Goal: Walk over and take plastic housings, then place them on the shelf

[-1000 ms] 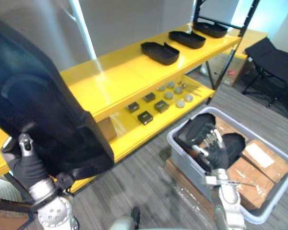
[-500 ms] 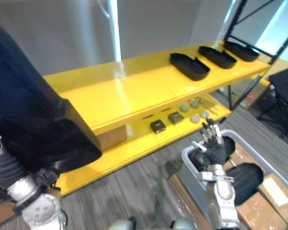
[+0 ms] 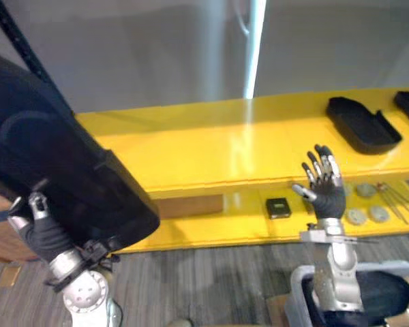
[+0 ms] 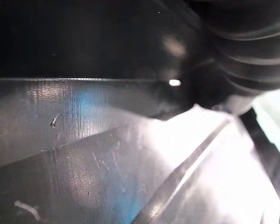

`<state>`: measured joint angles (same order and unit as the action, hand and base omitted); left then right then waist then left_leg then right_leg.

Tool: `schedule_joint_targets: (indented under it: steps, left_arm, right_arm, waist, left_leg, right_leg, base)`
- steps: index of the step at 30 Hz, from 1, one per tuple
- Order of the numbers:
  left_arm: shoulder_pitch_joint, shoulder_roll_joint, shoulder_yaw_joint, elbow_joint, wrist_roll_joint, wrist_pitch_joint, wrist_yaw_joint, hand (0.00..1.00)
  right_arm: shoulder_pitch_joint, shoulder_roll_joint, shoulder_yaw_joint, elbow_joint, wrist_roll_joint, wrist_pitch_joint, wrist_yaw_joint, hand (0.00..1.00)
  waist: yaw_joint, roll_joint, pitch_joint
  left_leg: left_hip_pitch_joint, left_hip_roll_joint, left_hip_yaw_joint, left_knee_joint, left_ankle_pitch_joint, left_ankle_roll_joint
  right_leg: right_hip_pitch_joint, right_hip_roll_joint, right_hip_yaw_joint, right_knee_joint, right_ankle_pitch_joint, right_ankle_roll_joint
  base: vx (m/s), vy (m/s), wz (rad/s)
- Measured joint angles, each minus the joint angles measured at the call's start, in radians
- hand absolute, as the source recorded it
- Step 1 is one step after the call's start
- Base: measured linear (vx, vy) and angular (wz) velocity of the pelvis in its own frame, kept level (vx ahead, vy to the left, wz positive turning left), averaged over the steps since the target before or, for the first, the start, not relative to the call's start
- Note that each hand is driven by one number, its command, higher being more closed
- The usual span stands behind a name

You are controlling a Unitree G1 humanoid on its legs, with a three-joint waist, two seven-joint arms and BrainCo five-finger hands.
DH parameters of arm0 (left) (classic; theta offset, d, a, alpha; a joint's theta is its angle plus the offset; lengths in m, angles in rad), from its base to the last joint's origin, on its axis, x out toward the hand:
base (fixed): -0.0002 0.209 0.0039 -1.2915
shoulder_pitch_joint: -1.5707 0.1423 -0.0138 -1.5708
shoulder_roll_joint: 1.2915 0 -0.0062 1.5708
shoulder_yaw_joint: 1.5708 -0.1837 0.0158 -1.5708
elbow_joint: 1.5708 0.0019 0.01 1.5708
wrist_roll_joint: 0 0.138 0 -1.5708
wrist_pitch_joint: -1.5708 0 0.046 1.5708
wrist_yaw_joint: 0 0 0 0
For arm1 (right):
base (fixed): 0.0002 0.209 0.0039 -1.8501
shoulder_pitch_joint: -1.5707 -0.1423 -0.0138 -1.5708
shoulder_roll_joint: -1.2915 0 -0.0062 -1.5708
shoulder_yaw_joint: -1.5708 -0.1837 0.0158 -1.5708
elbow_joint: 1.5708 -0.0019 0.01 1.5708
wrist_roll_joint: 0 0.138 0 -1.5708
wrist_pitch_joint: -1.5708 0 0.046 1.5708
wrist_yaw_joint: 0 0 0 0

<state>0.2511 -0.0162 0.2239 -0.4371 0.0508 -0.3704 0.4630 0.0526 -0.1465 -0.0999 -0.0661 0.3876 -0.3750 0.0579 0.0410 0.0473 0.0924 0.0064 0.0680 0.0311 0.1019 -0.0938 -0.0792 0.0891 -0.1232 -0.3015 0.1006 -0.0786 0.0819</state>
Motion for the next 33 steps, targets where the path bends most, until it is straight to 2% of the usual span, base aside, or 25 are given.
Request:
schedule_joint_targets:
  steps: [3, 6, 13, 16, 18, 19, 21, 23, 26, 29, 31, 33]
  left_arm:
    - [-0.001, 0.01, -0.008, 0.0, 0.03, 0.002, -0.013, 1.0]
    - [-0.004, 0.011, -0.011, 0.001, 0.036, 0.002, -0.025, 1.0]
    - [-0.014, 0.011, -0.011, 0.001, 0.026, -0.006, -0.053, 1.0]
    - [-0.017, 0.011, -0.012, 0.001, 0.024, -0.031, -0.083, 1.0]
    - [-0.02, 0.015, -0.02, 0.001, 0.023, -0.039, -0.097, 1.0]
    - [-0.02, 0.016, -0.02, 0.001, 0.023, -0.039, -0.097, 1.0]
    - [-0.028, 0.063, -0.041, -0.005, -0.012, -0.039, -0.116, 1.0]
    - [-0.031, 0.101, -0.039, -0.025, -0.015, -0.039, -0.122, 1.0]
    - [-0.058, 0.13, -0.039, -0.032, -0.016, -0.039, -0.129, 1.0]
    - [-0.058, 0.126, -0.04, -0.032, -0.013, -0.035, -0.129, 1.0]
    - [-0.057, 0.126, -0.04, -0.032, -0.01, -0.035, -0.122, 1.0]
    - [-0.052, 0.123, -0.04, -0.031, -0.01, -0.033, -0.108, 1.0]
  right_arm:
    - [0.002, 0.045, -0.001, -0.007, 0.002, -0.012, -0.028, 0.0]
    - [0.028, 0.089, -0.007, -0.022, 0.012, -0.015, -0.062, 0.0]
    - [0.095, 0.14, -0.008, -0.044, 0.02, -0.01, -0.053, 0.0]
    - [0.105, 0.141, -0.023, -0.044, 0.031, -0.01, -0.055, 0.0]
    - [0.112, 0.14, -0.04, -0.044, 0.03, -0.011, -0.061, 0.0]
    - [0.113, 0.14, -0.04, -0.044, 0.03, -0.011, -0.061, 0.0]
    - [0.153, 0.143, -0.047, -0.044, 0.031, -0.012, -0.058, 0.0]
    - [0.173, 0.157, -0.049, -0.044, 0.031, -0.012, -0.045, 0.0]
    - [0.188, 0.168, -0.055, -0.044, 0.031, -0.012, -0.009, 0.0]
    - [0.188, 0.165, -0.081, -0.047, 0.031, -0.012, 0.02, 0.0]
    - [0.187, 0.154, -0.097, -0.048, 0.031, -0.014, 0.028, 0.0]
    - [0.18, 0.132, -0.096, -0.048, 0.031, -0.014, 0.032, 0.0]
  waist:
    - [0.0, -0.034, 0.008]
    - [-0.006, -0.05, 0.0]
    - [-0.03, -0.049, 0.0]
    - [-0.041, -0.048, 0.001]
    - [-0.056, -0.043, 0.009]
    - [-0.056, -0.043, 0.01]
    - [-0.062, -0.043, 0.03]
    - [-0.061, -0.054, 0.033]
    - [-0.079, -0.073, 0.053]
    - [-0.083, -0.072, 0.054]
    - [-0.082, -0.06, 0.056]
    - [-0.078, -0.054, 0.059]
  left_leg:
    - [0.013, -0.019, 0.0, -0.041, 0.024, 0.007]
    - [0.034, -0.031, 0.008, -0.096, 0.048, 0.011]
    - [0.081, -0.037, 0.053, -0.14, 0.06, 0.015]
    - [0.083, -0.039, 0.075, -0.133, 0.051, 0.021]
    - [0.086, -0.039, 0.088, -0.105, 0.029, 0.031]
    - [0.086, -0.039, 0.088, -0.105, 0.029, 0.031]
    - [0.116, -0.038, 0.112, -0.097, 0.012, 0.036]
    - [0.113, -0.04, 0.12, -0.096, 0.003, 0.041]
    - [0.114, -0.042, 0.127, -0.115, 0.003, 0.039]
    - [0.116, -0.037, 0.143, -0.135, 0.015, 0.037]
    - [0.116, -0.021, 0.143, -0.134, 0.01, 0.031]
    - [0.101, -0.002, 0.144, -0.075, -0.028, 0.023]
  right_leg:
    - [0.004, -0.016, -0.001, -0.013, 0.0, 0.001]
    - [0.005, -0.026, 0.001, -0.019, 0.001, 0.002]
    - [0.007, -0.033, 0.035, -0.021, 0.006, 0.009]
    - [-0.01, -0.037, 0.059, 0.0, 0.005, 0.009]
    - [-0.06, -0.054, 0.069, 0.121, -0.021, -0.001]
    - [-0.06, -0.054, 0.069, 0.124, -0.022, -0.001]
    - [-0.096, -0.06, 0.103, 0.232, -0.03, -0.015]
    - [-0.101, -0.058, 0.125, 0.211, -0.03, -0.015]
    - [-0.089, -0.056, 0.13, 0.17, -0.023, -0.006]
    - [-0.061, -0.04, 0.13, 0.084, -0.002, 0.012]
    - [-0.028, -0.022, 0.114, 0.024, 0.026, 0.008]
    - [-0.006, -0.005, 0.11, 0.0, 0.028, 0.006]
  base:
    - [-0.01, 0.044, 0.08]
    - [-0.04, 0.029, -0.01]
    - [0.0, 0.02, -0.17]
    - [0.0, 0.029, -0.21]
    - [-0.03, 0.048, -0.18]
    - [-0.03, 0.044, -0.15]
    - [-0.05, 0.059, -0.29]
    - [-0.03, 0.032, -0.28]
    - [-0.01, -0.006, -0.1]
    - [0.05, -0.027, -0.1]
    - [0.09, -0.031, 0.06]
    - [0.1, -0.039, 0.04]
